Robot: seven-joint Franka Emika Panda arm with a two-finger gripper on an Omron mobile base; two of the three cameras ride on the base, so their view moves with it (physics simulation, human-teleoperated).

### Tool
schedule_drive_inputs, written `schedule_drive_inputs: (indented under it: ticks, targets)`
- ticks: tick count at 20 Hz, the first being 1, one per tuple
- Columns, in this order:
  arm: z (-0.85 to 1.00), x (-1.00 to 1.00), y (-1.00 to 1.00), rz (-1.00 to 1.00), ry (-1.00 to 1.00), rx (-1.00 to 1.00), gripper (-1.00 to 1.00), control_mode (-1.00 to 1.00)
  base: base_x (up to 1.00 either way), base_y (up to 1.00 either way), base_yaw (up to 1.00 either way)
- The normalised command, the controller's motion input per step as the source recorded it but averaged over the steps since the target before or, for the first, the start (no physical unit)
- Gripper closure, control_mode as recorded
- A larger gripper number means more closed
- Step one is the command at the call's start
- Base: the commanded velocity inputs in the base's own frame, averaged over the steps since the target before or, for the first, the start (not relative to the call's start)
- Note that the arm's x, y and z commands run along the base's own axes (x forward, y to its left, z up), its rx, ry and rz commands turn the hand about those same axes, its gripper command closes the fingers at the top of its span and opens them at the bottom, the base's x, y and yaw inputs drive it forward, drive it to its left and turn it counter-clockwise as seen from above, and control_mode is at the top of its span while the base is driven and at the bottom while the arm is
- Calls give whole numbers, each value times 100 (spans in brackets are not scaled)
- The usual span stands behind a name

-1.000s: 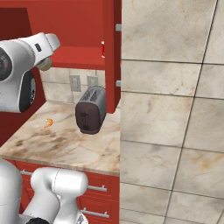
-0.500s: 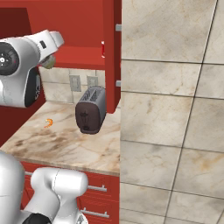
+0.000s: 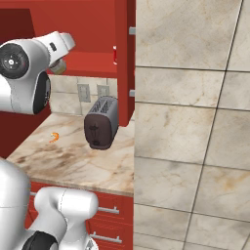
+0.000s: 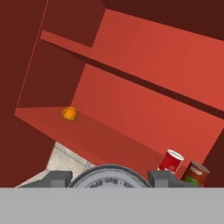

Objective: Pick the cans from the counter and place them in their designated side in the cabinet.

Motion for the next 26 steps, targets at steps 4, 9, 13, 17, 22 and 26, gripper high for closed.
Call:
schedule_drive_inputs:
  ticks: [4,9,13,17,22,26]
  targets:
    - [-3,21,0,0,0,-2,100,-100,0,0,0]
    - [-4,20,0,0,0,-1,100,-100,0,0,0]
    - [-2,34,2,-1,0,0,100,-100,0,0,0]
    - [-1,28,-3,-4,0,0,100,-100,0,0,0]
    - [-6,27,-7,-5,0,0,100,-100,0,0,0]
    - [-11,23,-13,-3,0,0,100,-100,0,0,0]
